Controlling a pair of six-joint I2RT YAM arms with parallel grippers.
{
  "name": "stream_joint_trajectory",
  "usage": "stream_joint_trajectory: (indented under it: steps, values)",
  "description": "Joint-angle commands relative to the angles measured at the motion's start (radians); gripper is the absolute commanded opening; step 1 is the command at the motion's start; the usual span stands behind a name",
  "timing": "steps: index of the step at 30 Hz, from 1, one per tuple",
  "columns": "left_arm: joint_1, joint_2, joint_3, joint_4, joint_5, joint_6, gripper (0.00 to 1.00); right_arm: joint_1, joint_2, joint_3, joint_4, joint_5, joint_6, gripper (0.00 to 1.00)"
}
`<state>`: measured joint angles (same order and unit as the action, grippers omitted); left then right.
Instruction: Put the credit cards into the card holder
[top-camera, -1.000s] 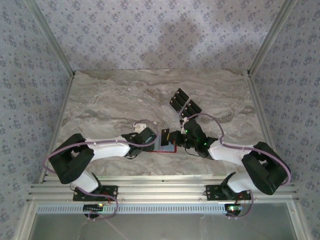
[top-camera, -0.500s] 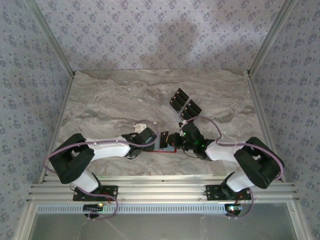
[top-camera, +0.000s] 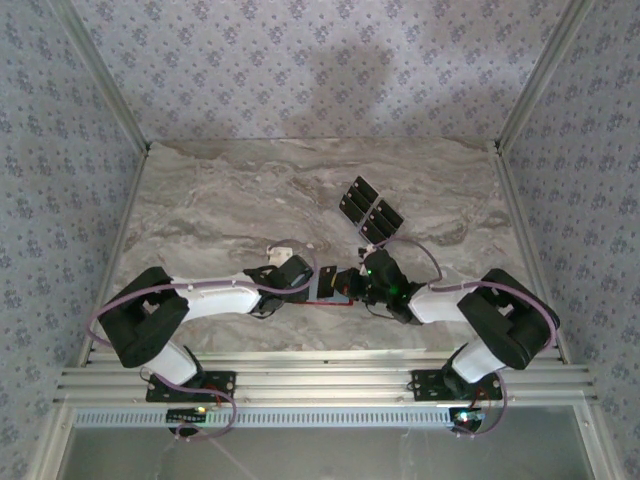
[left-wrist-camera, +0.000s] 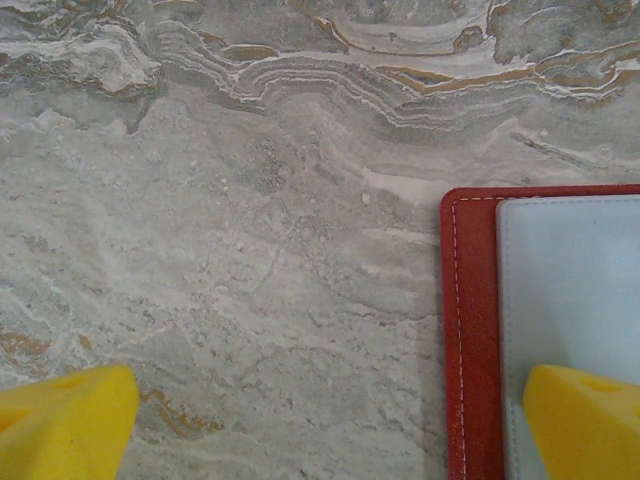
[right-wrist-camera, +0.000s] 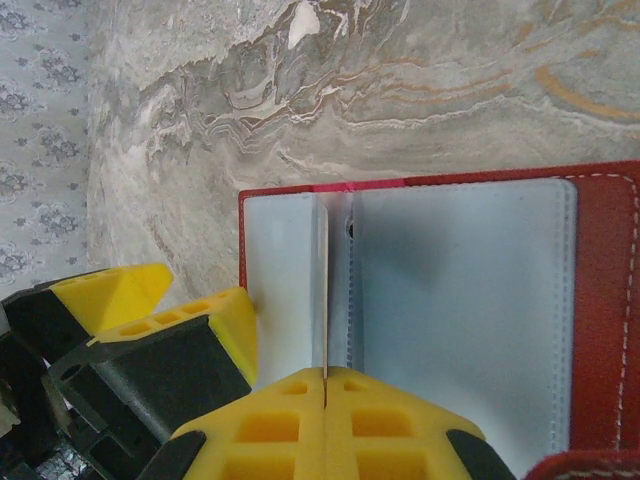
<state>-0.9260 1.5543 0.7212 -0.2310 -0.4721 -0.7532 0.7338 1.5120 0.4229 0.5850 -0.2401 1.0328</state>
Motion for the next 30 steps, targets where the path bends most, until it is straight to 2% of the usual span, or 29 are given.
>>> stream_joint_trajectory:
  steps: [1,12,30]
  values:
    - [-0.008,0.031,-0.025,-0.051,-0.006,0.001,0.99,0.006,0.021,-0.023,0.031,0.013,0.028,0.00]
    - [-0.009,0.032,-0.026,-0.051,-0.006,0.001,0.99,0.005,0.042,-0.041,0.042,-0.011,0.034,0.00]
    - [-0.010,0.030,-0.027,-0.048,-0.005,0.003,0.99,-0.022,0.167,-0.017,0.090,-0.115,0.050,0.00]
